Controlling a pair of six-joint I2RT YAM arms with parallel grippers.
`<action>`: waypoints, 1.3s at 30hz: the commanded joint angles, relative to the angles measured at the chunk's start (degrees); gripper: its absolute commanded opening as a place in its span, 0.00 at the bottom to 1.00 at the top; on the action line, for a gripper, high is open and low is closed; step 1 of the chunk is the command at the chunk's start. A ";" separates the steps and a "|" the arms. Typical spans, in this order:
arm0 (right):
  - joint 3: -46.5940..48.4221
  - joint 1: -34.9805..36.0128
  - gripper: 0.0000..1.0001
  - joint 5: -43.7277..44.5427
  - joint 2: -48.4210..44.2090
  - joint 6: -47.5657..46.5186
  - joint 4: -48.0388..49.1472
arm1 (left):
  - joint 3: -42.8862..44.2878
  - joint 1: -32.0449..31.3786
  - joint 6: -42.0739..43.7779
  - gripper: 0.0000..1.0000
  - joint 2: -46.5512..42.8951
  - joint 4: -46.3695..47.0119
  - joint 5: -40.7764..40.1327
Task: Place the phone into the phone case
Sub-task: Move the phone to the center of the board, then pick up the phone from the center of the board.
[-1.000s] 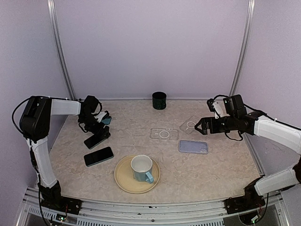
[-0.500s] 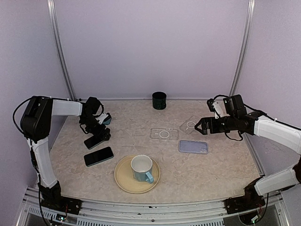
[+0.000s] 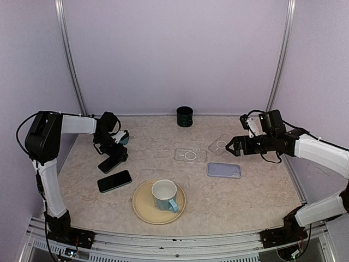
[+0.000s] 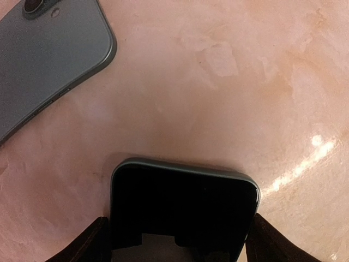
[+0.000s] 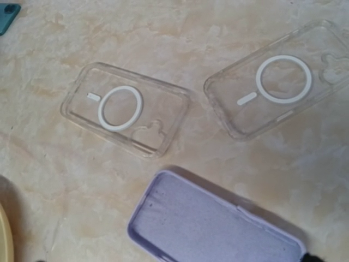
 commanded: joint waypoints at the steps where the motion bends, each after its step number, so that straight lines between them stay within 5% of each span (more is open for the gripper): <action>1: -0.84 0.83 1.00 -0.10 -0.69 0.01 0.33 | 0.94 -1.33 -1.61 0.69 3.50 -1.35 1.40; 16: -2.06 0.88 1.00 -0.05 -0.95 0.89 0.72 | 9.24 -4.52 -15.12 0.62 10.54 3.51 2.84; 32: -0.56 1.94 1.00 0.17 -0.38 1.07 0.77 | 12.54 -6.31 -10.19 0.98 11.49 -2.50 1.44; 39: -0.16 2.07 1.00 -0.08 0.10 0.87 0.94 | 11.16 -7.09 -6.36 0.99 11.07 -5.10 -1.98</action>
